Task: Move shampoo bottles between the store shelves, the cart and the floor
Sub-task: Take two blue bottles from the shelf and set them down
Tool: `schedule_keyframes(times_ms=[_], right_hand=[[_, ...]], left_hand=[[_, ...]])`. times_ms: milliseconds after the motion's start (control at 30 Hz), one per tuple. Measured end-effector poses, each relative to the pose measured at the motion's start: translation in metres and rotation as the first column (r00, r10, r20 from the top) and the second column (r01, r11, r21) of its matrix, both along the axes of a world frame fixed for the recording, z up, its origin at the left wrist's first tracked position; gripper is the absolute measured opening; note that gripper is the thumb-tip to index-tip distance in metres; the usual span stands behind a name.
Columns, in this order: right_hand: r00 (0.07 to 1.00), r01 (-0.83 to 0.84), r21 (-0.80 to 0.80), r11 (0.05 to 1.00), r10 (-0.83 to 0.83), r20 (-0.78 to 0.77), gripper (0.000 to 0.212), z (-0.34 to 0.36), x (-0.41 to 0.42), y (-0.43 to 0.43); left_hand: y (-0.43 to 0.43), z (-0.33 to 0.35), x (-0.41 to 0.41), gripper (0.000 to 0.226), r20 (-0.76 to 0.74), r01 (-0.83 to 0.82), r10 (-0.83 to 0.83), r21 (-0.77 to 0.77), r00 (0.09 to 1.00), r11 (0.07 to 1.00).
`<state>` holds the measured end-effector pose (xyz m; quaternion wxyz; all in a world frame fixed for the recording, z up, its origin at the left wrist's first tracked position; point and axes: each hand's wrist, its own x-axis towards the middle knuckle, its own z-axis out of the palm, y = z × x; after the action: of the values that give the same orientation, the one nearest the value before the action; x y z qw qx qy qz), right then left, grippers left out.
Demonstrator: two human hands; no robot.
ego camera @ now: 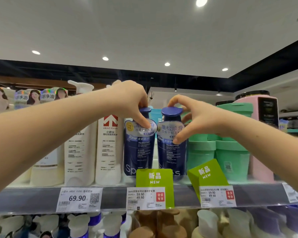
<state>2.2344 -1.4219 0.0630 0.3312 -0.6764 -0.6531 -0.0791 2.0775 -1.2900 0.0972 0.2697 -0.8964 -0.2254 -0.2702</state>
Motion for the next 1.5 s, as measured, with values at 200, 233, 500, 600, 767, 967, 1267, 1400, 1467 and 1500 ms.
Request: schedule_keyframes(times_ms=[200, 233, 500, 600, 767, 967, 1267, 1400, 1467, 1500], right_hand=[[0.930, 0.213, -0.073, 0.974, -0.179, 0.322, 0.079, 0.022, -0.008, 0.004], [0.910, 0.246, -0.083, 0.966, -0.201, 0.364, 0.078, 0.024, -0.009, 0.007], [0.768, 0.417, -0.116, 0.902, -0.281, 0.576, 0.072, 0.037, -0.016, 0.032], [0.703, 0.458, -0.134, 0.879, -0.266, 0.659, 0.076, 0.040, -0.021, 0.035], [0.493, 0.565, -0.068, 0.823, -0.270, 0.827, 0.072, 0.037, -0.025, 0.048], [0.517, 0.531, -0.004, 0.847, -0.320, 0.794, 0.082, 0.031, -0.018, 0.054], [0.459, 0.563, 0.066, 0.824, -0.378, 0.804, 0.080, 0.026, -0.013, 0.081], [0.380, 0.614, 0.063, 0.787, -0.365, 0.850, 0.081, 0.024, -0.009, 0.093], [0.338, 0.651, 0.059, 0.757, -0.359, 0.870, 0.081, 0.023, -0.011, 0.095], [0.323, 0.659, 0.063, 0.749, -0.358, 0.876, 0.080, 0.023, -0.012, 0.096]], left_hand=[[0.011, -0.004, 0.004, 0.064, 0.009, -0.081, 0.081, 0.067, 0.997, 0.994], [0.012, -0.005, 0.005, 0.063, -0.018, -0.116, 0.118, 0.106, 0.993, 0.988], [0.006, -0.009, 0.003, 0.082, -0.175, -0.183, 0.224, 0.223, 0.959, 0.957], [0.009, -0.011, 0.006, 0.085, -0.186, -0.168, 0.226, 0.284, 0.956, 0.944], [0.022, -0.016, 0.005, 0.082, -0.162, -0.151, 0.191, 0.230, 0.968, 0.961], [0.028, -0.022, 0.006, 0.096, -0.141, -0.169, 0.210, 0.258, 0.967, 0.951], [0.034, -0.018, 0.013, 0.100, -0.150, -0.220, 0.274, 0.300, 0.950, 0.928], [0.033, -0.017, 0.017, 0.106, -0.151, -0.275, 0.335, 0.321, 0.930, 0.906], [0.030, -0.018, 0.017, 0.107, -0.154, -0.285, 0.350, 0.332, 0.924, 0.899], [0.029, -0.019, 0.017, 0.107, -0.152, -0.290, 0.355, 0.335, 0.922, 0.896]])
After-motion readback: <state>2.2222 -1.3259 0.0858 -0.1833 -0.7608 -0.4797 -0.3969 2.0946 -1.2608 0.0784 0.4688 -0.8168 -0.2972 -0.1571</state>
